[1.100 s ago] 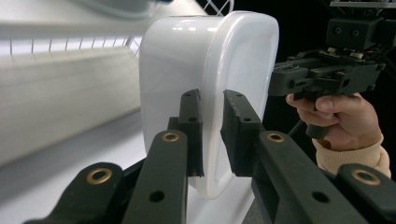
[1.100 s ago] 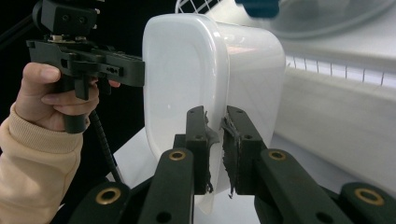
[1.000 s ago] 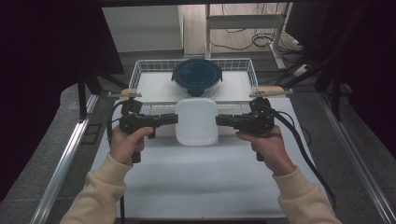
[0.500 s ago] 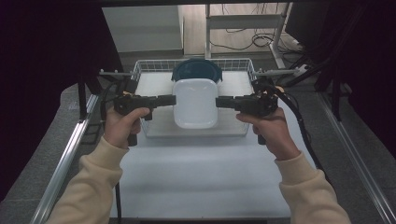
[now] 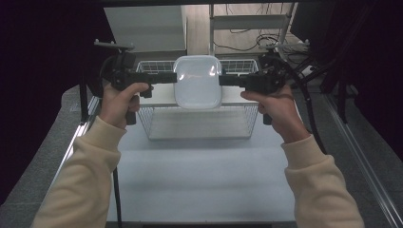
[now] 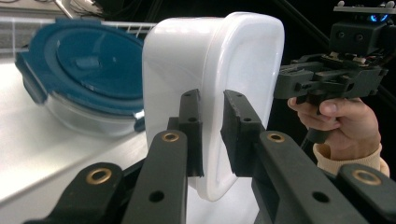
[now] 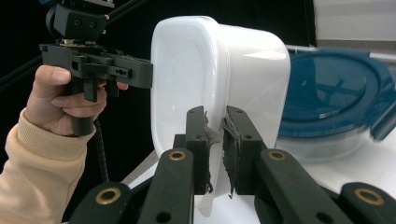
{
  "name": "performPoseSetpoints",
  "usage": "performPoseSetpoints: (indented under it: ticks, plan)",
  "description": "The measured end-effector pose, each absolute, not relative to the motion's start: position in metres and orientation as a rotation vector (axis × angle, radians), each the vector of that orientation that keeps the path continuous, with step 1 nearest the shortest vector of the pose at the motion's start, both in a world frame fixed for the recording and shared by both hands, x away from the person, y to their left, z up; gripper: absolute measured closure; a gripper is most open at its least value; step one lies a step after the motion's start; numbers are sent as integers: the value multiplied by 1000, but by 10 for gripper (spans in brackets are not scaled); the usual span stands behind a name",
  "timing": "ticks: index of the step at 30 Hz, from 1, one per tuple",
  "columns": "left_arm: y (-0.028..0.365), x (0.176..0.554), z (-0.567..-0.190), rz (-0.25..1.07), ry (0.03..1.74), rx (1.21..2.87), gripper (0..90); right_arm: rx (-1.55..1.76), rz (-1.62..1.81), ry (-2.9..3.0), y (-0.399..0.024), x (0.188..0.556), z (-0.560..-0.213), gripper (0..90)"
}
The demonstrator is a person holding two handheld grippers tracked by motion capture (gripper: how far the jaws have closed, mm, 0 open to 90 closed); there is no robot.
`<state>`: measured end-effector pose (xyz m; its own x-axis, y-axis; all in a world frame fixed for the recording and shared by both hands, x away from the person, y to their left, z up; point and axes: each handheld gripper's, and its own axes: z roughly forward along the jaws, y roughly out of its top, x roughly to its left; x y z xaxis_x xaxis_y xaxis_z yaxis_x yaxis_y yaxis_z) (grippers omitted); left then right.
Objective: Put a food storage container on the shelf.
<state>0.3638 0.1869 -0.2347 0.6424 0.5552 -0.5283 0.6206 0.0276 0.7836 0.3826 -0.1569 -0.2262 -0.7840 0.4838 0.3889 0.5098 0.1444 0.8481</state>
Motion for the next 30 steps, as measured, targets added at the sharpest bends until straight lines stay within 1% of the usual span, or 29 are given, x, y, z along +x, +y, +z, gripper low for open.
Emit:
performPoseSetpoints:
  ticks: [8, 14, 30]
  plan:
    - [191, 390, -219, -89, 1010, 1627, 785, -1036, -1760, -2316, -155, 410, -213, 803]
    - [194, 409, -216, -121, 1039, 1618, 785, -1082, -1727, -2287, -151, 429, -208, 802]
    - [196, 439, -232, -190, 1119, 1599, 790, -1195, -1620, -2234, -145, 463, -223, 794]
